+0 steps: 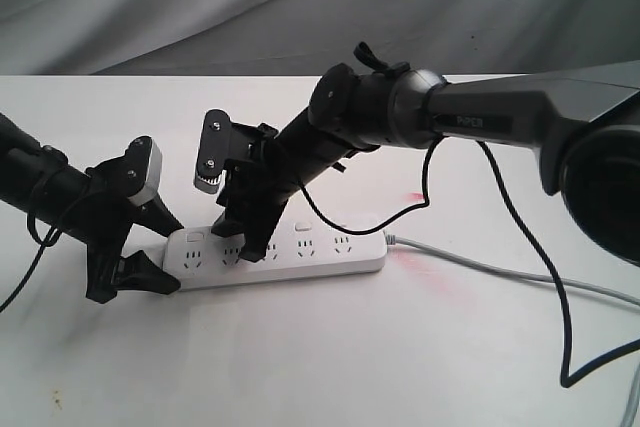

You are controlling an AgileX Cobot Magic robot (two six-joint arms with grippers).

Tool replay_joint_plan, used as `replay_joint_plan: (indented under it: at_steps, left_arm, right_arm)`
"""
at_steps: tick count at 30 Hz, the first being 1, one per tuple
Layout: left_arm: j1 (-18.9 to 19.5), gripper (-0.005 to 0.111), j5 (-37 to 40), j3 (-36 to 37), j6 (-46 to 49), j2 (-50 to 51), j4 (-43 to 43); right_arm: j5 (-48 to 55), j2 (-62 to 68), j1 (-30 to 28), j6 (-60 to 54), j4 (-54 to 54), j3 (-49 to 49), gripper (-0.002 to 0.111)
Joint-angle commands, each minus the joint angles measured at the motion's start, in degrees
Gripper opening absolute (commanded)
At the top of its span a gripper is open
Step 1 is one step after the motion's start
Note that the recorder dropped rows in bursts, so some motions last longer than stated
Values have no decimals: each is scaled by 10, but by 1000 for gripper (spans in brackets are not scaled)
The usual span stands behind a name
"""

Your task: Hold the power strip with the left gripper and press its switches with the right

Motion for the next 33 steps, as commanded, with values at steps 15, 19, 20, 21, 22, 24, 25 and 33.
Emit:
replay_joint_plan:
  at_steps: [15, 19, 20, 21, 22, 24, 25, 33]
  left_arm:
    - [-2, 67, -10, -4, 3, -1, -2]
    - [-2, 67, -10, -4, 3, -1, -2]
    - [-2, 67, -10, -4, 3, -1, -2]
    - [-2, 67, -10, -4, 3, -1, -2]
    - [-2, 67, -10, -4, 3, -1, -2]
    - [-2, 67, -10, -4, 3, -1, -2]
    - [-2, 67, -10, -4, 3, -1, -2]
    - [-2, 67, -10, -4, 3, -1, -2]
  right_arm:
    - [0, 20, -6, -17, -17, 26, 40]
    - [2, 26, 1, -17, -17, 26, 40]
    - [1, 30, 1, -17, -17, 26, 40]
    - [4, 31, 2, -18, -17, 26, 40]
    - [7, 34, 3, -17, -17, 26, 40]
    - [11, 38, 3, -19, -17, 26, 40]
    - [12, 39, 3, -19, -17, 26, 40]
    - [13, 32, 3, -19, -9, 25, 40]
